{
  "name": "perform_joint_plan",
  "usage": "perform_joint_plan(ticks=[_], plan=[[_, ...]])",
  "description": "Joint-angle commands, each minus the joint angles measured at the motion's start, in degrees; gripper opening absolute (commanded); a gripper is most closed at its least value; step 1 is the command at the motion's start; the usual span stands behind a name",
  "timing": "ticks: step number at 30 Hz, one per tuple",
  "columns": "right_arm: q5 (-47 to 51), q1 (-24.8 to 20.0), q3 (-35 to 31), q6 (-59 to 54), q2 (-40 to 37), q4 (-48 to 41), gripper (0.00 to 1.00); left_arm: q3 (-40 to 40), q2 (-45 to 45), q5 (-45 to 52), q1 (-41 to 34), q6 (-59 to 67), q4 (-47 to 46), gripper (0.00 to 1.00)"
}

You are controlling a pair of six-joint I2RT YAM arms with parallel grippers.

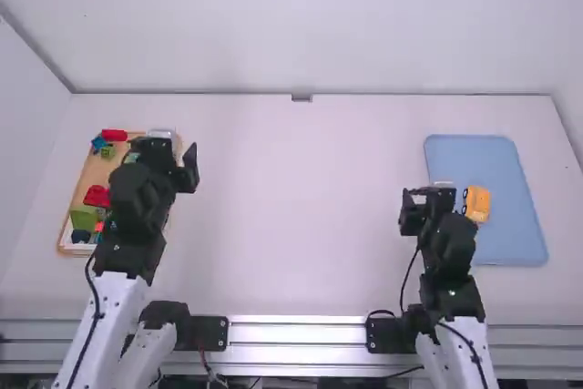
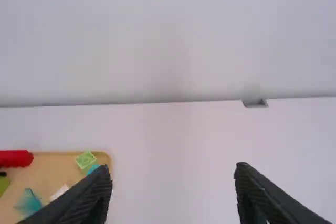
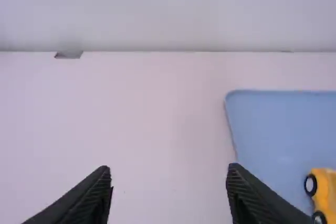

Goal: Assemble lego blocks to make yellow taxi

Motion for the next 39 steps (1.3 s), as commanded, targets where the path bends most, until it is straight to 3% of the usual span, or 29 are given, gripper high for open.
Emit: perform_joint_plan(ticks=[1,10,22,30,39], plan=[[0.54,0.01,-3.3,1.52,-3.25,0.19,0.52,-3.04,-3.61,-0.25,0.1,-0.34,0.16,0.56],[0.54,0.01,-14.58,1.52,-14.54,0.19,0.32,-15.07,-15.63,-0.25,0.1,-0.34,0.16,0.35],[0.54,0.01,-14.9,1.52,-25.96,0.19,0.12,-28.95,-29.52,-0.25,0.1,-0.34,0.16,0.11],[0.54,0.01,-14.9,1.52,-28.91,0.19,0.04,-35.02,-35.59,-0.25,0.1,-0.34,0.16,0.0],[0.54,0.01,-14.9,1.52,-28.91,0.19,0.0,-35.81,-41.32,-0.25,0.1,-0.34,0.16,0.0]])
